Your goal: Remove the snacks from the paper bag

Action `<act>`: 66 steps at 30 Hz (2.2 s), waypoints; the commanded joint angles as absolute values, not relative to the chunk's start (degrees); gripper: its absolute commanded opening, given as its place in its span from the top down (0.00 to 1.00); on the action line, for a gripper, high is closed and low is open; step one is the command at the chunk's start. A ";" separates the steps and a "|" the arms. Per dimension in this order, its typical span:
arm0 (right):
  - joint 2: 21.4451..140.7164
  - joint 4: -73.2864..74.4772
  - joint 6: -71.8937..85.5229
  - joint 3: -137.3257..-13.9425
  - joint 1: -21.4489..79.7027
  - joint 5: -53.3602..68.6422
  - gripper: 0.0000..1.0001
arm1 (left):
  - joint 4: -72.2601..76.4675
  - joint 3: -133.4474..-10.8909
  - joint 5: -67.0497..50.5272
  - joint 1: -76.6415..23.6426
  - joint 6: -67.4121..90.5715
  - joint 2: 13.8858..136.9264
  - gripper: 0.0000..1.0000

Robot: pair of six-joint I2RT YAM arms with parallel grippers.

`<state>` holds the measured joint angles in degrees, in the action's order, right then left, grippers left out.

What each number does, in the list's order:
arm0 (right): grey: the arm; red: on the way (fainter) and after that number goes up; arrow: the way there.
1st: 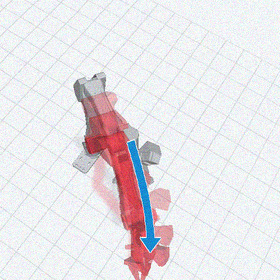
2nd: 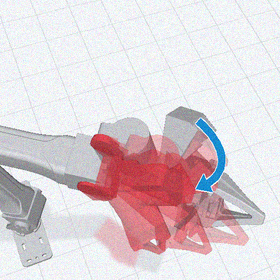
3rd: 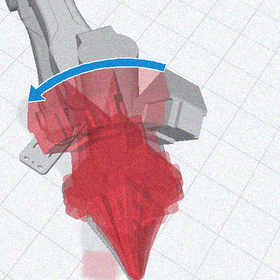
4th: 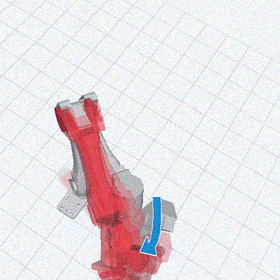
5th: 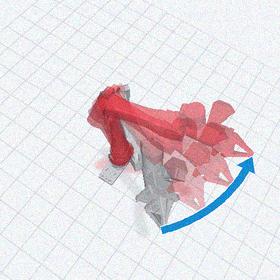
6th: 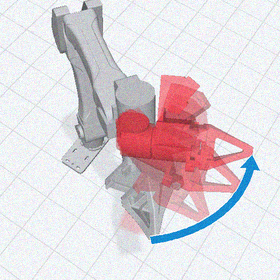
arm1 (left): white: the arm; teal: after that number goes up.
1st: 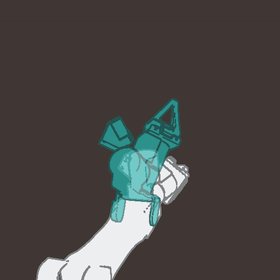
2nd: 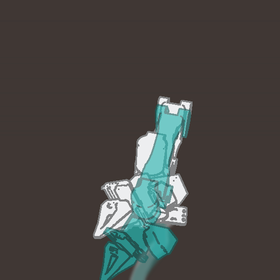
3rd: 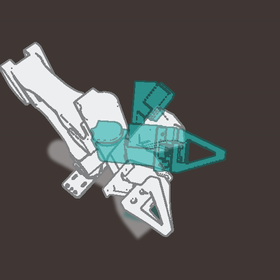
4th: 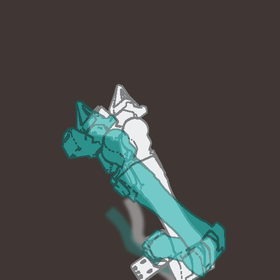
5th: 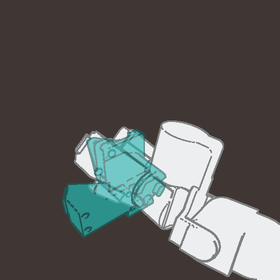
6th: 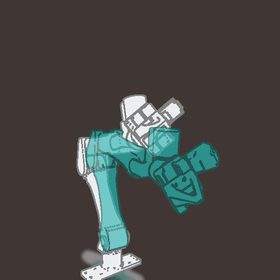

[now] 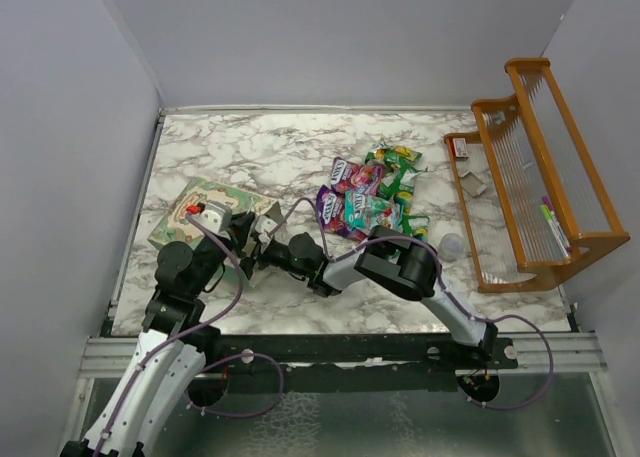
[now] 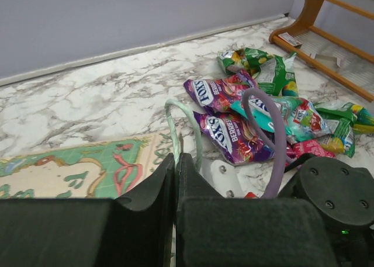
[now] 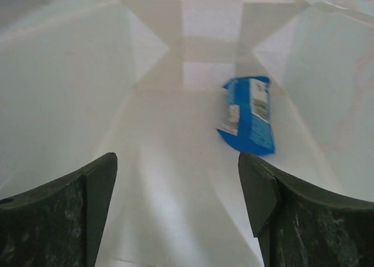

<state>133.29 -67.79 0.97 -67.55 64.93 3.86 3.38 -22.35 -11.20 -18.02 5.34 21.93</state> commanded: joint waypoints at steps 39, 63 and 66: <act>150.19 -45.33 6.94 -93.20 66.62 -5.33 0.28 | 15.80 -31.10 -33.72 -18.01 3.91 35.53 1.00; 136.80 -49.17 -3.41 -80.68 66.15 -11.77 0.90 | 0.94 -25.90 -13.89 -18.02 -2.89 22.64 1.00; 133.44 -51.69 -3.00 -77.00 66.18 -10.80 0.90 | 0.71 -25.65 -9.77 -18.05 -2.86 22.37 1.00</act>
<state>140.00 -48.45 -2.15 -81.76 66.28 -8.78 2.31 -26.13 -18.22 -18.04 -1.50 23.18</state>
